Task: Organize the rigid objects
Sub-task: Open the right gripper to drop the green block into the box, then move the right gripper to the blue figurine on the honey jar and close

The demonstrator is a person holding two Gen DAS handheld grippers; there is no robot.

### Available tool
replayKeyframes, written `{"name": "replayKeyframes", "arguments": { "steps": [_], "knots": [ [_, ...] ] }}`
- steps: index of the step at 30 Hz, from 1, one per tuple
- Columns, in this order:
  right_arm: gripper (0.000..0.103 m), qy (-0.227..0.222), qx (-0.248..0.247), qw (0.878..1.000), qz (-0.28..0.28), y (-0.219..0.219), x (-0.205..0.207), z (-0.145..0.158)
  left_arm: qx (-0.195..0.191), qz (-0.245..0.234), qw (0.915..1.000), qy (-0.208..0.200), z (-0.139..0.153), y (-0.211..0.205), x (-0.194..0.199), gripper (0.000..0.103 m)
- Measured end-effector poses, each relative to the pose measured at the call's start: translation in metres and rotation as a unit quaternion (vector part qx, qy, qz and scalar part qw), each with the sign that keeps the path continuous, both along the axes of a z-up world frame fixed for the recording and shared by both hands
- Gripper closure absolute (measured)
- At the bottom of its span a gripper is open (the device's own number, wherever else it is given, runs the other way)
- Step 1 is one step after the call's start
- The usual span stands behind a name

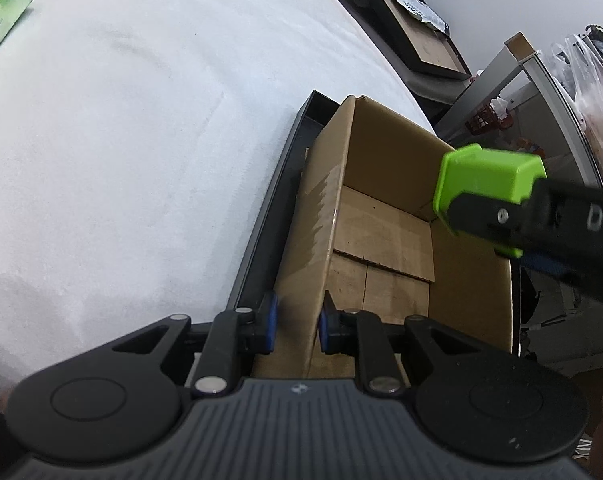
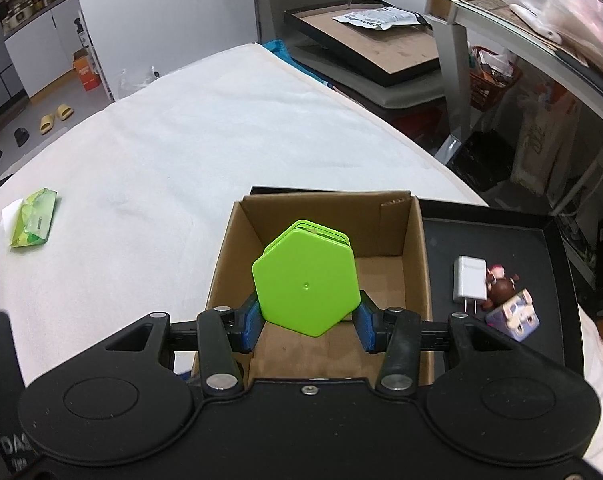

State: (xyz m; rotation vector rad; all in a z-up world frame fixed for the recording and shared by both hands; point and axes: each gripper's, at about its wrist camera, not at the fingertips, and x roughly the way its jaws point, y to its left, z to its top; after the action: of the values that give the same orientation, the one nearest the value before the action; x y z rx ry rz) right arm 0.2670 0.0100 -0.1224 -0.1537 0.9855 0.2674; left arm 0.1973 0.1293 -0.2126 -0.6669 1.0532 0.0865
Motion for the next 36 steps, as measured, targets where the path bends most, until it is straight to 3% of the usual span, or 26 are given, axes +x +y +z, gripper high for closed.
{"name": "replayKeyframes", "arguments": {
  "steps": [7,10,13,27,36],
  "knots": [
    [0.056,-0.018,0.012,1.0,0.02,0.001,0.014,-0.001,0.012,-0.009,0.9999,-0.003,0.0,-0.004,0.003,0.084],
    [0.048,-0.024,0.007,0.999,0.03,0.0,0.021,-0.005,0.021,-0.011,0.9997,-0.005,0.001,-0.007,0.003,0.083],
    [0.048,-0.017,0.024,0.999,0.019,-0.009,0.025,-0.007,0.021,-0.012,0.9997,-0.004,0.001,-0.008,0.004,0.083],
    [0.048,-0.015,0.091,0.996,-0.021,-0.078,0.008,0.0,0.074,-0.041,0.9965,0.002,0.006,-0.024,0.009,0.083],
    [0.048,-0.012,0.127,0.99,-0.063,-0.136,-0.009,-0.008,0.123,-0.071,0.9898,0.01,0.017,-0.039,0.013,0.081]
  ]
}}
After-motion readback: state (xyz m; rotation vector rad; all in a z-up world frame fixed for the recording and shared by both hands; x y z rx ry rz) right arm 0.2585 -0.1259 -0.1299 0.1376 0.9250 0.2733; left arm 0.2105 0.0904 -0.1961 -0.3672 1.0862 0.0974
